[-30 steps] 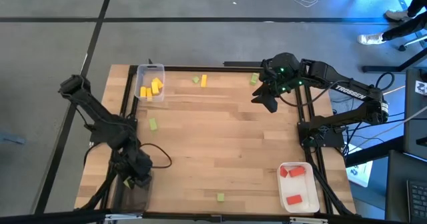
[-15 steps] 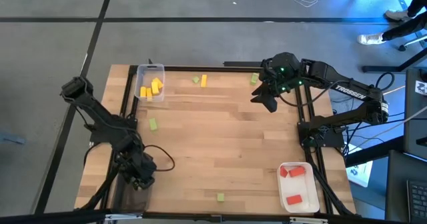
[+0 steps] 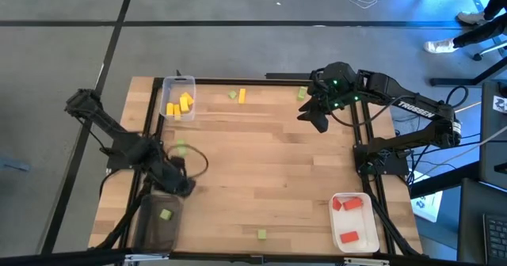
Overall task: Sort & place blocks by color
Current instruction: Put the green block into the black bin
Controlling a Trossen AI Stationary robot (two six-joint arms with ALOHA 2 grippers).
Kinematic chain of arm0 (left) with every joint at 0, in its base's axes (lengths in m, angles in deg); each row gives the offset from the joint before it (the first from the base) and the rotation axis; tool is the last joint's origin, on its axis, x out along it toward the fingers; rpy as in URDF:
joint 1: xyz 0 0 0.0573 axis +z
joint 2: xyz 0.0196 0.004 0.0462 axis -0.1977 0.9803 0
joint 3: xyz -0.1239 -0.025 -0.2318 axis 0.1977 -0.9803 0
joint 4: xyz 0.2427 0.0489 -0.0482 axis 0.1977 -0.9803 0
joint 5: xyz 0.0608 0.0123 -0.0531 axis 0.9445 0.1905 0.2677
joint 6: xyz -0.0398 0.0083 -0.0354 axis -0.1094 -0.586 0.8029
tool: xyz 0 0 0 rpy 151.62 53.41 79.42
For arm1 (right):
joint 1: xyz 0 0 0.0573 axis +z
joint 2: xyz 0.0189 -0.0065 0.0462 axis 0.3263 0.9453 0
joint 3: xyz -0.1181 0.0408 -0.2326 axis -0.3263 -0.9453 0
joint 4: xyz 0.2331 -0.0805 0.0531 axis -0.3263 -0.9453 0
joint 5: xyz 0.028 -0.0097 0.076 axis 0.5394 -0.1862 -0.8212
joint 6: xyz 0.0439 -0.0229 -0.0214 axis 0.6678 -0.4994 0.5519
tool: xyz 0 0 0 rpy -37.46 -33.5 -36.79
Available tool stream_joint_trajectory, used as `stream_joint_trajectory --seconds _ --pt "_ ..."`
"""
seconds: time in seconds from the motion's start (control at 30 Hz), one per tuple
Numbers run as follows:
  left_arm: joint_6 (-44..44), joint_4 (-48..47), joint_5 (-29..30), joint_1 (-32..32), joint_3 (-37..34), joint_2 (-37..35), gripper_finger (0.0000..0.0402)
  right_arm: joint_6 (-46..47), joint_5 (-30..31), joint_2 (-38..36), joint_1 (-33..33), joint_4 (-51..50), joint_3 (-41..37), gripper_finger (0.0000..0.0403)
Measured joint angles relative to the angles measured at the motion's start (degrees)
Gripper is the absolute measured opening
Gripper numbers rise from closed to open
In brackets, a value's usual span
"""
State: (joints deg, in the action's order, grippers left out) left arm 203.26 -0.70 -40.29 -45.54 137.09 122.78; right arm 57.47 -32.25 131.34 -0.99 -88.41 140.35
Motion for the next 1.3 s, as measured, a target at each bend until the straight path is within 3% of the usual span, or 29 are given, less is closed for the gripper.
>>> stream_joint_trajectory --seconds 0.17,0.33,0.6,0.8,1.07,1.3 --pt "7.88 -13.24 5.72 5.94 0.04 -0.69 0.0196 0.01 0.49 0.01 0.00 0.00 0.00 0.0185" --pt "7.42 -18.16 12.01 12.90 -0.31 -0.67 0.0196 0.01 0.53 0.01 0.00 -0.02 0.00 0.0185" --pt "4.62 -15.07 13.94 22.09 -8.20 1.54 0.0196 -0.05 0.54 0.01 -0.01 -0.01 0.00 0.0185" --pt "2.68 -5.12 18.63 25.97 -15.63 2.09 0.0196 -0.04 0.53 0.01 0.00 -0.02 0.00 0.0185" --pt "1.33 -1.60 22.44 30.52 -21.94 2.11 0.0196 -0.01 0.53 0.01 -0.02 -0.02 0.00 0.0185" --pt "-3.62 5.42 20.41 33.42 -25.25 2.11 0.0196 0.27 0.51 0.01 0.00 -0.04 0.00 0.0185"
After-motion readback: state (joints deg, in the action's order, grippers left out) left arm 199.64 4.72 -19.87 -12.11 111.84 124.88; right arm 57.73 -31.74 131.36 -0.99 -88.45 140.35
